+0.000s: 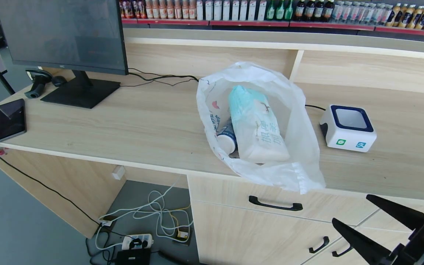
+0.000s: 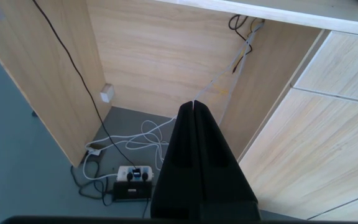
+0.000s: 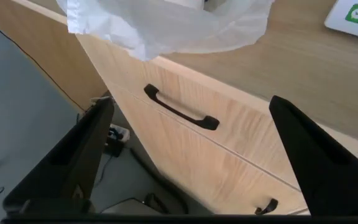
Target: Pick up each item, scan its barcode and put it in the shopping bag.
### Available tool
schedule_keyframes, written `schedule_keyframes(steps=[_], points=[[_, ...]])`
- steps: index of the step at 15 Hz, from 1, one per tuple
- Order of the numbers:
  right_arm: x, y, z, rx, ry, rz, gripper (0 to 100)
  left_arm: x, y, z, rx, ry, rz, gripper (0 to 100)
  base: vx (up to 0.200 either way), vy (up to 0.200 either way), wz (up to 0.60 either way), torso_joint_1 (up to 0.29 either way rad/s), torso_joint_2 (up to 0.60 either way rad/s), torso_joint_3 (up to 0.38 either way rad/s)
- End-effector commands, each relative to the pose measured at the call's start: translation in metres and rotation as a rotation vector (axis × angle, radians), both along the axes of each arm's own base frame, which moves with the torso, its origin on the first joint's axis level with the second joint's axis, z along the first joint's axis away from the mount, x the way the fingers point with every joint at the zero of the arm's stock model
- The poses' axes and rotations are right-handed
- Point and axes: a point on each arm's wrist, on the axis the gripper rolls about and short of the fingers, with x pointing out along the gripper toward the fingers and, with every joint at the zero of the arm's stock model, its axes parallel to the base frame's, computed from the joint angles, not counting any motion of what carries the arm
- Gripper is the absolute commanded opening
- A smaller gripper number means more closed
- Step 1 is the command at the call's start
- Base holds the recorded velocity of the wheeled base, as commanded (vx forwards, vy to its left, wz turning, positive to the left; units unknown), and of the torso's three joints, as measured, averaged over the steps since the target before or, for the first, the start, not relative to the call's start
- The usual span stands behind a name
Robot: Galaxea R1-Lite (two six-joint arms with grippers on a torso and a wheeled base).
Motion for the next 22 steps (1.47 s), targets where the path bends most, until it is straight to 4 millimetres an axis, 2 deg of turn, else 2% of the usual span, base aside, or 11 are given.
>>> schedule_keyframes(steps=[1,3,6,9,14,16,18,22], points=[[-0.026,-0.016,-0.003,-0.011,0.009,0.017,100,0.000,0.000,0.000,-0.001,0.000,0.000,0,0.000,0.000,0.00,0.000,0.00,0.000],[-0.054,-0.034,-0.021,-0.081,0.107,0.047,100,0.000,0.000,0.000,-0.001,0.000,0.000,0,0.000,0.000,0.00,0.000,0.00,0.000],[-0.082,-0.052,-0.045,-0.165,0.180,0.112,100,0.000,0.000,0.000,-0.001,0.000,0.000,0,0.000,0.000,0.00,0.000,0.00,0.000],[-0.095,-0.061,-0.058,-0.187,0.200,0.135,100,0.000,0.000,0.000,-0.001,0.000,0.000,0,0.000,0.000,0.00,0.000,0.00,0.000],[-0.093,-0.060,-0.058,-0.201,0.226,0.129,100,0.000,0.000,0.000,-0.001,0.000,0.000,0,0.000,0.000,0.00,0.000,0.00,0.000],[-0.093,-0.060,-0.058,-0.194,0.232,0.068,100,0.000,0.000,0.000,-0.003,0.000,0.000,0,0.000,0.000,0.00,0.000,0.00,0.000],[-0.095,-0.062,-0.058,-0.166,0.220,-0.068,100,0.000,0.000,0.000,-0.001,0.000,0.000,0,0.000,0.000,0.00,0.000,0.00,0.000],[-0.106,-0.065,-0.058,-0.086,0.109,-0.455,100,0.000,0.000,0.000,-0.001,0.000,0.000,0,0.000,0.000,0.00,0.000,0.00,0.000]])
